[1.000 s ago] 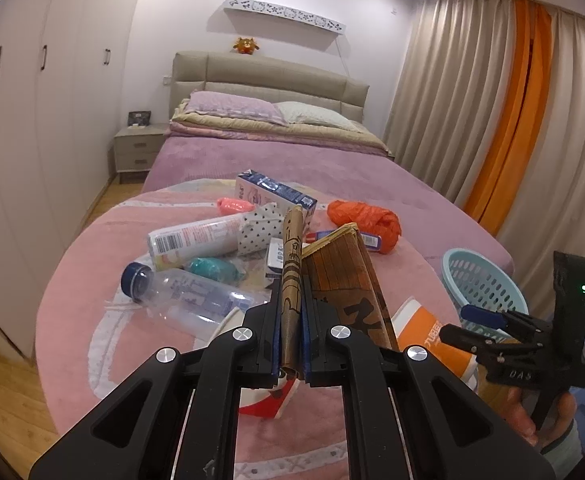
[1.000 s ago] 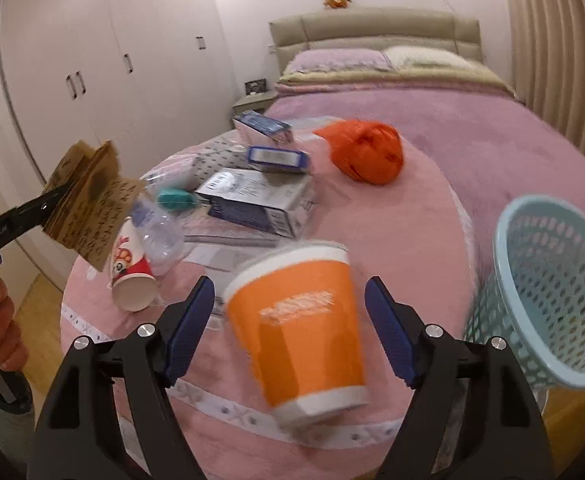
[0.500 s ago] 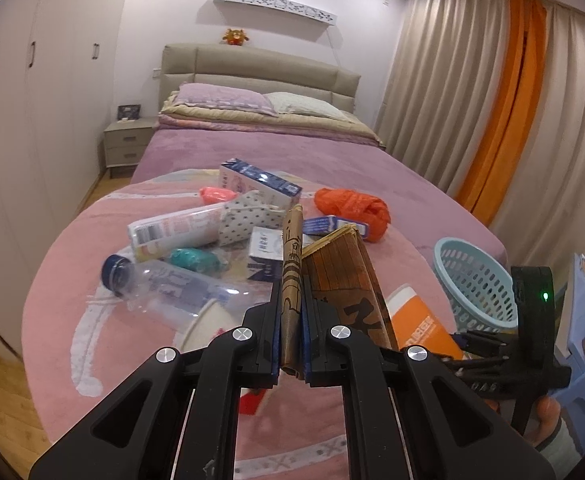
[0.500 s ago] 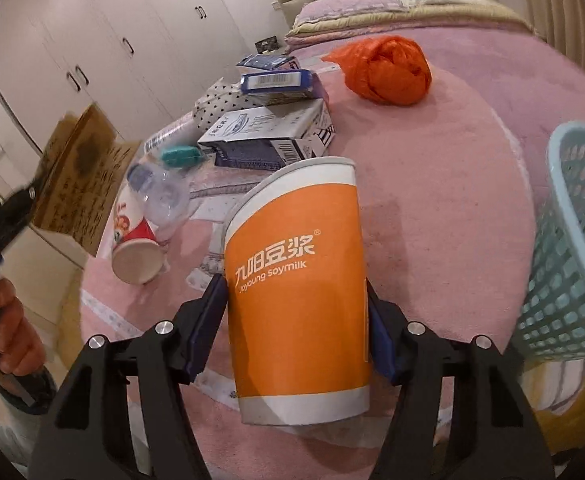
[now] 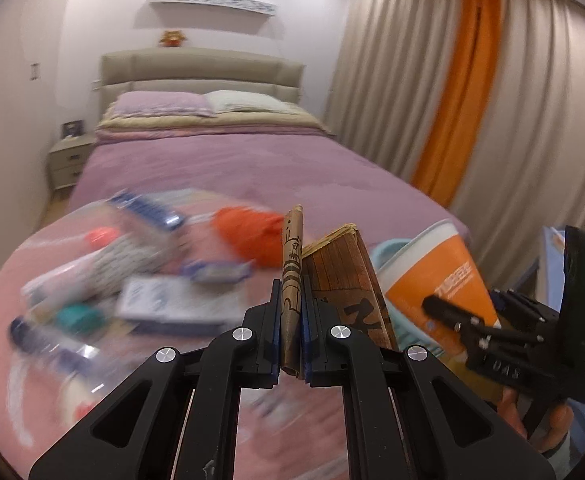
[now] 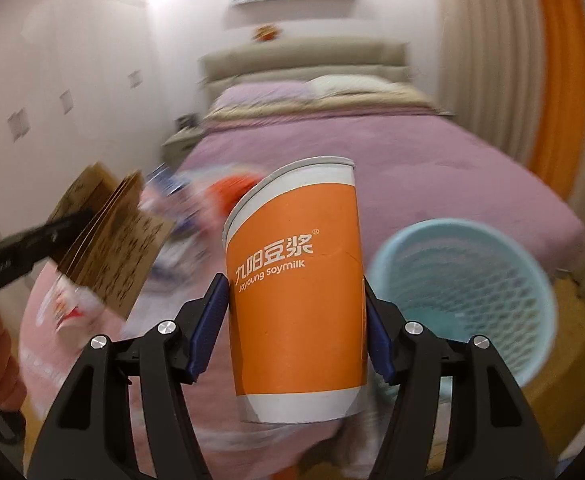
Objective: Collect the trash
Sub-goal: 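Lift the orange cup and paper bag and carry both toward the blue basket, then open both tools over the blue basket, dropping cup and bag inside, then move both open tools back over the table toward the remaining trash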
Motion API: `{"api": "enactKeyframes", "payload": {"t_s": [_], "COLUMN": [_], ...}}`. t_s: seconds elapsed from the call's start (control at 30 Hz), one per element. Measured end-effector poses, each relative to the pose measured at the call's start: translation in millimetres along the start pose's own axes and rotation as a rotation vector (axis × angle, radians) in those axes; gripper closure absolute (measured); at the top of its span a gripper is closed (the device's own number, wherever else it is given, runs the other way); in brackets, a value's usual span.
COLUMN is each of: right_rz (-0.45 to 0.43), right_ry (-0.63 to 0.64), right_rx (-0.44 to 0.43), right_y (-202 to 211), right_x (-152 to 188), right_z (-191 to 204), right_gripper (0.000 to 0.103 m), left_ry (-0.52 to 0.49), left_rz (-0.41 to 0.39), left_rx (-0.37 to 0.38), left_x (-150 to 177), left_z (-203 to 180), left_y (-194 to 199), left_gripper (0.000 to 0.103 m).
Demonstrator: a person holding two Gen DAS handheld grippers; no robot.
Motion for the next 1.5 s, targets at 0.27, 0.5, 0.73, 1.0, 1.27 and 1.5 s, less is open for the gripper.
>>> {"api": "enactKeyframes", "payload": {"t_s": [0.27,0.5,0.73,1.0,1.27,1.5], "right_rz": [0.038,0.19,0.219,0.156,0.07,-0.024], "right_ry": [-0.17,-0.292,-0.335,-0.334,-0.254,-0.144], "right_rx": [0.326,0.471,0.486,0.474,0.394,0.243], "right_y": [-9.2,-34.5,-38.6,-24.2,-10.8,1.0], "right_x": [-6.0,43.8,54.7,43.3,9.9,-17.8], "right_z": [-124.9,-188.0,-205.5,-198.3,-141.8,-60.2], "right_gripper": [0.044,0.043,0.033,0.031,0.031,0.031], "left_ry": [-0.02,-0.022,-0.034,-0.004,0.047,0.038], "left_rz": [0.07,0.208,0.225,0.141,0.031,-0.065], "left_rx": [0.147,0.191,0.184,0.209,0.172,0.084], "left_x": [-2.8,42.6,55.3,35.5,5.8,-12.7], "left_z": [-89.1,-129.0,-136.7,-116.6,-84.1,-37.4], "left_y": [-88.2,-160.6,-180.2,-137.3,-79.1,-6.6], "left_gripper": [0.097,0.097,0.054,0.052,0.04,0.032]}}
Point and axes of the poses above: each gripper's, at about its wrist camera, not at the fingertips, and y roughly against the way its jaws point, z to its left, x to its underside, the point moved 5 cm from there along -y, roughly the way its jaws point, and after that the axes turned 14 degrees about -z, right-handed, at the moved point
